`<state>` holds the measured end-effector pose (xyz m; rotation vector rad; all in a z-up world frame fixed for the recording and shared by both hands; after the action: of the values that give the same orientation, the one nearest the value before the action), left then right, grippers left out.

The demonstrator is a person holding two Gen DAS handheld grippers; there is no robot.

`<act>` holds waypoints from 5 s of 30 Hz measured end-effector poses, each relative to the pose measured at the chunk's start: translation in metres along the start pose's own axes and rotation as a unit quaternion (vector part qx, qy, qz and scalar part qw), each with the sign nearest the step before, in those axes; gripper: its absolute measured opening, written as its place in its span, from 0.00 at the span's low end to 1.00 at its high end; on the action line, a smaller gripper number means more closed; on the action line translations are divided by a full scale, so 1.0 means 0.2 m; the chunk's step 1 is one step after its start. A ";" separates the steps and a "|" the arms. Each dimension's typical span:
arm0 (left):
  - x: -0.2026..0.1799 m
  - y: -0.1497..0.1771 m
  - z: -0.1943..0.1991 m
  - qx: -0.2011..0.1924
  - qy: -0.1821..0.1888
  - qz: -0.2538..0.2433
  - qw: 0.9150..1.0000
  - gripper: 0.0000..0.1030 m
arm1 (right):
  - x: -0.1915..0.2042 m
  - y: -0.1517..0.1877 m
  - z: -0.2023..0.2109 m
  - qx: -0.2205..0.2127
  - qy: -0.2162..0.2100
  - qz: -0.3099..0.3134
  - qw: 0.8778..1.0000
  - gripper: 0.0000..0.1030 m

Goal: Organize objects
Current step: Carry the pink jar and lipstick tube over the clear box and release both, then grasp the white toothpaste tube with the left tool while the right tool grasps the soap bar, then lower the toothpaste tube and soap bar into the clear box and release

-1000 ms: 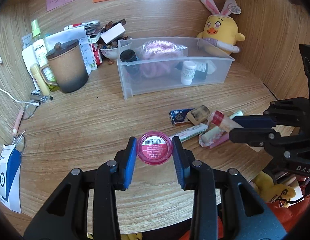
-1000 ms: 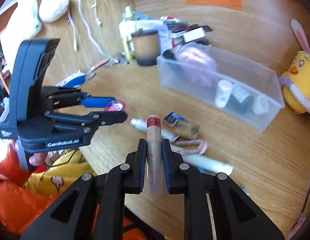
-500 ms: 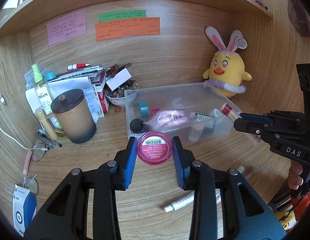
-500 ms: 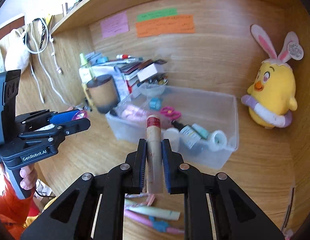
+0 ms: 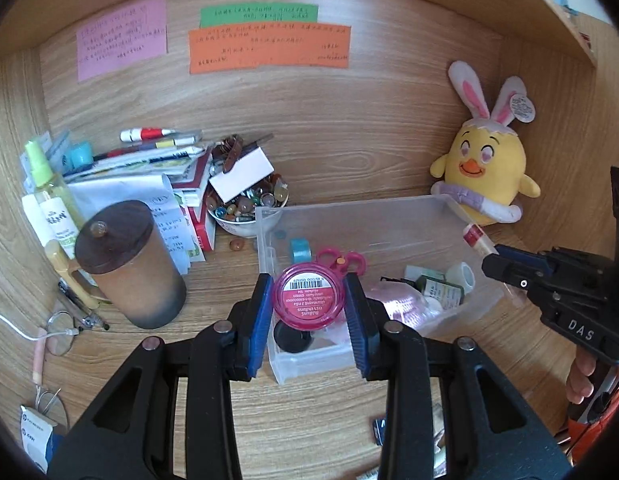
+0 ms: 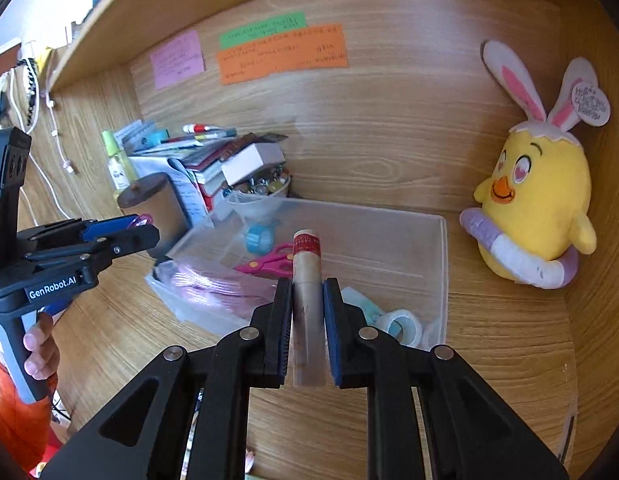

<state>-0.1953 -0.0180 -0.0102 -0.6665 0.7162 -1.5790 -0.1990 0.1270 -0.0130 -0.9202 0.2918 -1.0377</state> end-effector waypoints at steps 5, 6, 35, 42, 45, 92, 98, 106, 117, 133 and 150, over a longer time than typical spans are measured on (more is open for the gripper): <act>0.01 0.02 -0.14 0.033 0.007 0.006 0.999 0.34 | -0.06 0.02 -0.12 0.027 0.011 -0.011 1.000 0.14; 0.01 0.02 -0.16 0.037 0.009 0.006 0.999 0.34 | -0.07 0.02 -0.14 0.031 0.012 -0.014 0.999 0.14; -0.07 0.05 0.14 -0.011 0.013 -0.021 1.000 0.77 | 0.02 0.12 0.07 0.016 0.014 0.028 0.999 0.48; -0.15 0.27 0.13 0.031 0.021 -0.047 0.998 0.77 | 0.04 0.31 0.10 0.049 0.012 0.037 0.998 0.49; -0.17 0.40 0.10 0.060 0.031 -0.051 0.996 0.77 | 0.08 0.39 0.08 0.069 0.001 0.041 0.997 0.49; -0.39 0.72 -0.01 0.121 0.113 -0.135 0.977 0.37 | 0.11 0.50 -0.01 0.108 -0.015 -0.012 0.994 0.38; -0.36 0.70 -0.05 0.137 0.098 -0.110 0.980 0.17 | 0.06 0.49 0.03 0.100 -0.017 -0.021 0.995 0.38; -0.40 0.68 -0.07 0.155 0.094 -0.121 0.976 0.15 | 0.04 0.51 0.00 0.101 -0.033 -0.036 0.994 0.38; -0.41 0.58 -0.10 0.133 0.075 -0.117 0.981 0.15 | 0.00 0.45 0.06 0.071 -0.041 -0.044 0.996 0.38; -0.33 0.14 0.17 0.004 0.076 -0.071 0.995 0.15 | -0.07 0.14 0.13 -0.004 -0.025 -0.042 0.999 0.38; -0.10 -0.04 -0.14 0.063 0.076 0.000 0.995 0.15 | -0.14 0.05 -0.14 0.032 0.008 -0.047 0.998 0.38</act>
<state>-0.2195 0.0049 -0.0235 -0.4581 0.7214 -1.6720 -0.2240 0.1374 -0.0442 -0.8757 0.2287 -1.1343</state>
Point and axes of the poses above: each gripper's, at about its wrist camera, not at the fingertips, and z roughly against the way its jaws point, x to its left, y to its underside, the point moved 7 cm from there along -z, roughly the way its jaws point, and after that the axes turned 5 degrees about -z, right-handed, at the moved point
